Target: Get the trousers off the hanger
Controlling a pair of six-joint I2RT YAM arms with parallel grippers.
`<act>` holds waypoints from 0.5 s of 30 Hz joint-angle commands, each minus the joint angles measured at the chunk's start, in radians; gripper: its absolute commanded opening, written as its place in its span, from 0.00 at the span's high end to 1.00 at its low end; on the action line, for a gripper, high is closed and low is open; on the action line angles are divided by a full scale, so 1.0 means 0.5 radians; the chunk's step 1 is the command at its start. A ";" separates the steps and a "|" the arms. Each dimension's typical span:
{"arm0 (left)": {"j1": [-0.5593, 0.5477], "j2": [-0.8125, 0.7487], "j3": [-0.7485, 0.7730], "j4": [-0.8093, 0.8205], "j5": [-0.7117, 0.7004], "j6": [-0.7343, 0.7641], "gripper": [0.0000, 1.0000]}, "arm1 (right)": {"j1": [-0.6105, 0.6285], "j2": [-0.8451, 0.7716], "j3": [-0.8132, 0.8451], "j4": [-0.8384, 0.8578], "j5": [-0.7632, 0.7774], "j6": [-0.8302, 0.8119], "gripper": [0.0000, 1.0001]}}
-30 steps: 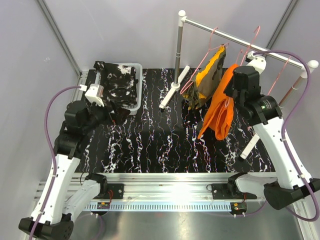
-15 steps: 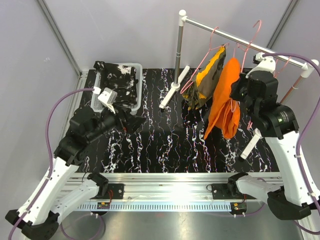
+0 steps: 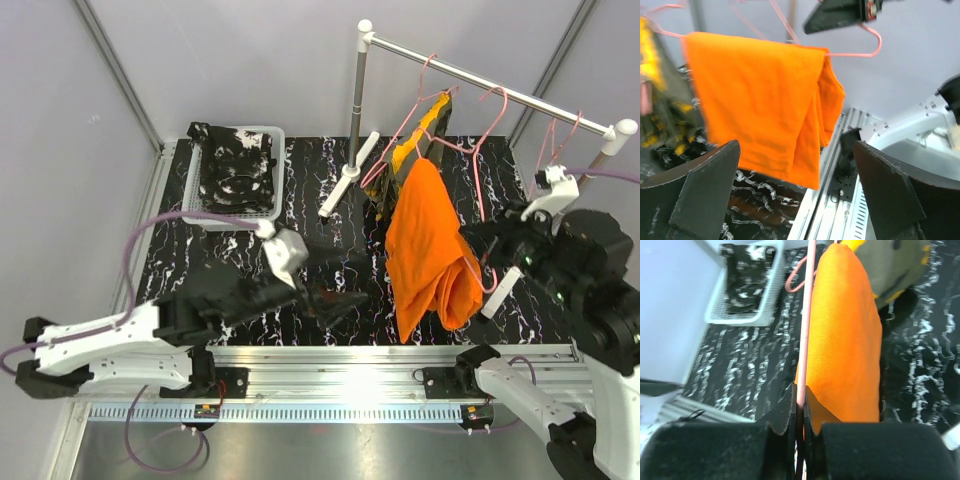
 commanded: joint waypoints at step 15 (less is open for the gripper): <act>-0.544 1.200 0.663 0.703 -1.256 0.530 0.01 | 0.001 -0.266 0.098 0.296 -0.473 0.042 1.00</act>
